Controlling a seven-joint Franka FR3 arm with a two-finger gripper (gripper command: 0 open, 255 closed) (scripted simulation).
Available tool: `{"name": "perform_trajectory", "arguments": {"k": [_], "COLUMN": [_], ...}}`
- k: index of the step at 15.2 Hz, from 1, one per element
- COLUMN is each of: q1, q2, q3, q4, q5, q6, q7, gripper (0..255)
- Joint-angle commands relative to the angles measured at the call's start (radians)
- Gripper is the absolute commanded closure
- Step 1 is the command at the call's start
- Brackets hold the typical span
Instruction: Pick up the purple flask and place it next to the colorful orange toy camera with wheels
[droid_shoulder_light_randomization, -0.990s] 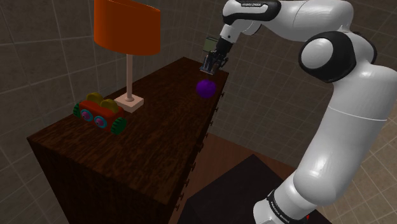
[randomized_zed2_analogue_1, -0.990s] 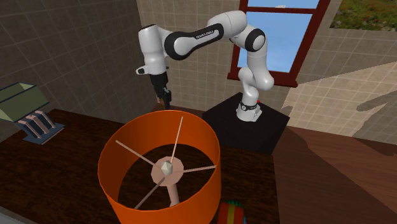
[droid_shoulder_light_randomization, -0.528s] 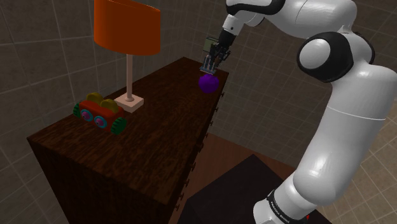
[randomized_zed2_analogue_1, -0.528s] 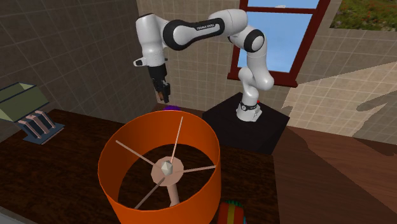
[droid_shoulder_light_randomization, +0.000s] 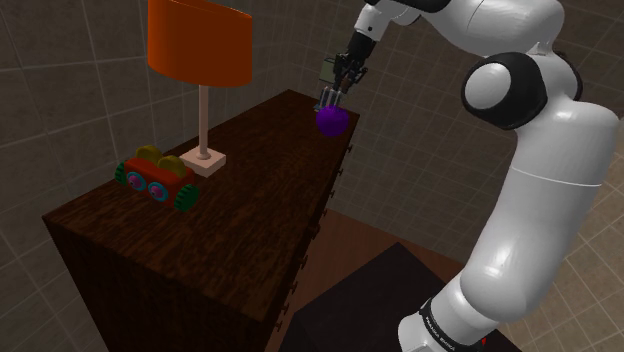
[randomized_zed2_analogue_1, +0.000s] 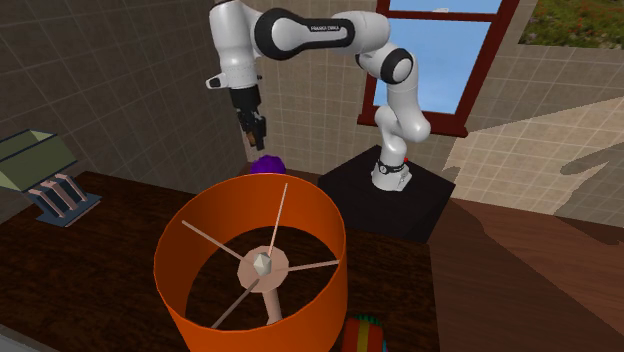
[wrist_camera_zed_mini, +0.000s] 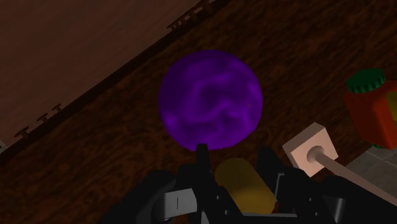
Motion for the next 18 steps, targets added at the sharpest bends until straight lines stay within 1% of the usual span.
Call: {"name": "perform_trajectory", "arguments": {"k": [1,7,11,12,15,18], "q1": [-0.005,-0.025,-0.047,-0.049,0.017,0.075], "q2": [0.017,0.073,0.135,0.140,0.093,0.068], "q3": [0.000,0.001,0.005,0.006,0.018,0.034], "q4": [0.054,0.223,0.380,0.390,0.298,0.242], "q5": [0.004,0.019,0.037,0.038,0.020,0.007], "q6": [-0.036,-0.148,-0.242,-0.247,-0.188,-0.144], "q7": [0.006,0.025,0.042,0.044,0.098,0.155], "gripper": [255,255,255,255,255,255]}}
